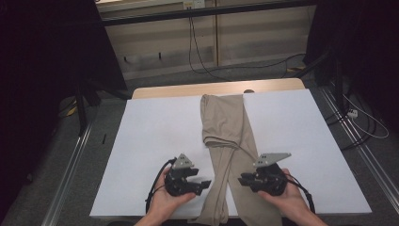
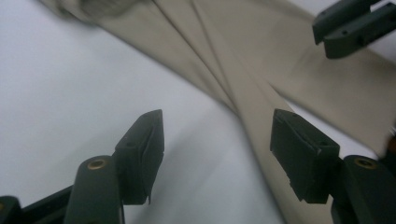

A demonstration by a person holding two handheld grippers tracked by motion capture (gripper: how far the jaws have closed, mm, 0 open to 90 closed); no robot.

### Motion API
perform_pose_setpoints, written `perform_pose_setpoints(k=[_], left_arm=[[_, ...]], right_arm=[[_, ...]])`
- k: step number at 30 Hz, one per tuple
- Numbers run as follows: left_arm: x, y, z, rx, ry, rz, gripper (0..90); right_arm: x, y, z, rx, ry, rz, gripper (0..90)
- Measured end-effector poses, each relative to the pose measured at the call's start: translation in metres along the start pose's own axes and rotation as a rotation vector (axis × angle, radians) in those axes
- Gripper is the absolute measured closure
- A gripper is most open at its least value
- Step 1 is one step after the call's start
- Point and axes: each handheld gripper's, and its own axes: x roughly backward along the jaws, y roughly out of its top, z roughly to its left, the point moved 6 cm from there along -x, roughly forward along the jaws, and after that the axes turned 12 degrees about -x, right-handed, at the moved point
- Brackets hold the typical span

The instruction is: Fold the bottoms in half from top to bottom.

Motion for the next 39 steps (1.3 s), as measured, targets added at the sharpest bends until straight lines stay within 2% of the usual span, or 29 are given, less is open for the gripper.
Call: perform_pose_setpoints(k=[1, 2, 4, 5, 6, 7, 8, 9, 10, 11, 12, 13, 14, 15, 16, 18, 19, 20, 21, 24, 26, 29, 34, 36, 38, 39], left_arm=[[0.001, -0.004, -0.007, -0.001, -0.018, 0.017, 38.5], [0.001, -0.008, -0.013, -0.019, -0.037, 0.035, 38.8], [0.0, -0.015, -0.025, -0.039, -0.072, 0.054, 42.7], [-0.001, -0.017, -0.03, -0.047, -0.082, 0.072, 43.8], [-0.002, -0.017, -0.033, -0.069, -0.062, 0.074, 43.1], [-0.003, -0.016, -0.035, -0.108, -0.051, 0.083, 42.0], [-0.004, -0.016, -0.036, -0.129, -0.043, 0.084, 44.1], [-0.004, -0.015, -0.036, -0.135, -0.024, 0.089, 47.7], [-0.004, -0.015, -0.036, -0.16, -0.012, 0.096, 54.4], [-0.004, -0.015, -0.037, -0.171, -0.028, 0.093, 64.2], [-0.003, -0.016, -0.041, -0.147, -0.092, 0.083, 77.2], [-0.004, -0.016, -0.045, -0.154, -0.104, 0.085, 82.3], [-0.004, -0.015, -0.048, -0.179, -0.087, 0.092, 83.9], [-0.005, -0.014, -0.05, -0.183, -0.095, 0.102, 88.7], [-0.006, -0.012, -0.051, -0.162, -0.108, 0.093, 90.0], [-0.006, -0.009, -0.051, -0.147, -0.145, 0.081, 90.0], [-0.004, -0.006, -0.05, -0.128, -0.166, 0.062, 90.0], [-0.001, -0.003, -0.05, -0.111, -0.184, 0.047, 90.0], [0.004, 0.001, -0.049, -0.102, -0.189, 0.018, 90.0], [0.017, 0.013, -0.045, -0.067, -0.209, -0.057, 90.0], [0.025, 0.02, -0.042, -0.061, -0.207, -0.099, 90.0], [0.035, 0.03, -0.039, -0.043, -0.224, -0.154, 90.0], [0.046, 0.041, -0.041, -0.052, -0.234, -0.199, 90.0], [0.048, 0.042, -0.044, -0.06, -0.239, -0.203, 90.0], [0.048, 0.041, -0.046, -0.057, -0.247, -0.203, 90.0], [0.046, 0.041, -0.047, -0.056, -0.253, -0.199, 90.0]], right_arm=[[0.0, -0.007, 0.006, -0.004, 0.017, 0.012, 77.7], [0.0, -0.013, 0.011, 0.001, 0.024, 0.026, 77.7], [0.0, -0.024, 0.02, 0.028, 0.02, 0.047, 75.2], [0.0, -0.027, 0.024, 0.026, 0.025, 0.047, 74.1], [0.0, -0.031, 0.028, 0.033, 0.033, 0.053, 73.8], [-0.002, -0.033, 0.03, 0.057, 0.014, 0.052, 72.0], [-0.004, -0.034, 0.033, 0.072, 0.001, 0.05, 70.0], [-0.006, -0.036, 0.036, 0.079, 0.007, 0.059, 68.0], [-0.01, -0.038, 0.037, 0.087, -0.007, 0.073, 65.8], [-0.014, -0.041, 0.037, 0.107, -0.04, 0.078, 66.6], [-0.015, -0.041, 0.039, 0.145, -0.058, 0.07, 66.5], [-0.015, -0.041, 0.041, 0.163, -0.069, 0.069, 66.5], [-0.016, -0.041, 0.041, 0.163, -0.075, 0.064, 66.8], [-0.016, -0.041, 0.041, 0.165, -0.078, 0.068, 67.2], [-0.016, -0.041, 0.042, 0.16, -0.08, 0.075, 68.2], [-0.017, -0.04, 0.042, 0.155, -0.093, 0.073, 72.0], [-0.017, -0.04, 0.043, 0.158, -0.097, 0.071, 76.6], [-0.017, -0.04, 0.043, 0.156, -0.101, 0.065, 86.8], [-0.017, -0.039, 0.042, 0.149, -0.109, 0.057, 89.1], [-0.019, -0.036, 0.042, 0.12, -0.087, 0.05, 89.8], [-0.021, -0.032, 0.045, 0.094, -0.054, 0.043, 89.8], [-0.023, -0.023, 0.054, 0.092, -0.035, 0.012, 89.8], [-0.033, -0.022, 0.065, 0.063, -0.002, 0.046, 89.5], [-0.037, -0.023, 0.07, 0.077, 0.023, 0.062, 89.0], [-0.037, -0.024, 0.075, 0.061, 0.112, 0.072, 86.7], [-0.035, -0.024, 0.075, 0.065, 0.106, 0.07, 84.2]])
